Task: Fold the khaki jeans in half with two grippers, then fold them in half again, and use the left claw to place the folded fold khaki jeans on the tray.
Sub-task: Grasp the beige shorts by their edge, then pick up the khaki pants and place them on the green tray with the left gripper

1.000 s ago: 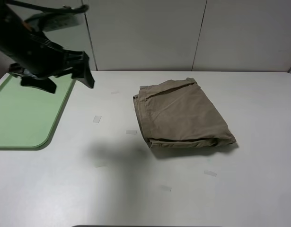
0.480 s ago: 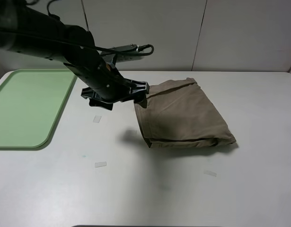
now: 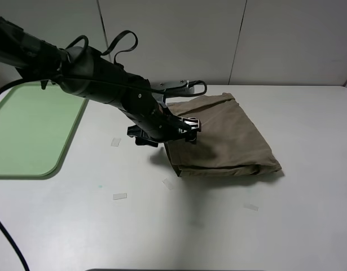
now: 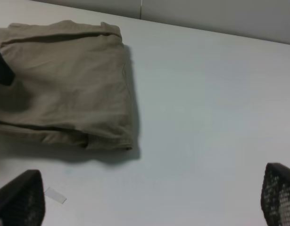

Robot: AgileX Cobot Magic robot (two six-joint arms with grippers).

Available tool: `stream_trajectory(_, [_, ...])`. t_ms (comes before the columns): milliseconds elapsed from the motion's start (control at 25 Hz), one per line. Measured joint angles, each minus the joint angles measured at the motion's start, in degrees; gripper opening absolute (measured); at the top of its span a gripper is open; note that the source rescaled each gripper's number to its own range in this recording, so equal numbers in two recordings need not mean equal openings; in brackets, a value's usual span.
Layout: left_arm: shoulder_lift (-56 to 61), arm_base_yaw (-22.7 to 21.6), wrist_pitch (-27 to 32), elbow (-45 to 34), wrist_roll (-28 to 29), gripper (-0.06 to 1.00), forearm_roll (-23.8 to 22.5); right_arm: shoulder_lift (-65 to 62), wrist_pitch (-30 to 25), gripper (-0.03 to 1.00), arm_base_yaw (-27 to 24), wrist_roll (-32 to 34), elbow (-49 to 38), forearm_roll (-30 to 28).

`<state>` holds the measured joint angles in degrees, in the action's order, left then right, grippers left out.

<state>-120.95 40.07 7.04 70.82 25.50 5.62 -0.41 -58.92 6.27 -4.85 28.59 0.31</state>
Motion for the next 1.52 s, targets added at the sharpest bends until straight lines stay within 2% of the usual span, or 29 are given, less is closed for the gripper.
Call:
stream_trajectory(160, [-1.79,0.25,-3.06,0.11,0.26,0.90,0.00,0.00,0.00,1.00,0.00,0.00,0.00,0.07])
stream_trajectory(400, [-3.87,1.14,-10.79,0.11,0.45,0.89,0.19,0.00,0.00,1.00,0.00,0.00,0.00,0.07])
stream_trajectory(480, [-4.39,1.79,-12.69,0.11,0.45,0.87,0.19,0.00,0.00,1.00,0.00,0.00,0.00,0.07])
stream_trajectory(600, [-4.84,2.38,-13.89,0.11,0.45,0.77,0.19,0.00,0.00,1.00,0.00,0.00,0.00,0.07])
stream_trajectory(720, [-4.94,2.75,-13.68,0.11,0.70,0.56,0.36,0.00,0.00,1.00,0.00,0.00,0.00,0.07])
stream_trajectory(880, [-4.94,2.81,-13.69,0.11,0.84,0.12,0.43,0.00,0.00,1.00,0.00,0.00,0.00,0.07])
stream_trajectory(960, [-4.94,2.85,-13.87,0.11,0.84,0.01,0.55,0.00,0.00,1.00,0.00,0.00,0.00,0.07])
stream_trajectory(1280, [-3.32,2.82,-12.31,0.11,0.78,0.01,0.62,0.00,0.00,1.00,0.00,0.00,0.00,0.07])
stream_trajectory(1520, [2.81,-0.14,-3.90,0.11,-1.24,0.01,0.45,0.00,0.00,1.00,0.00,0.00,0.00,0.11])
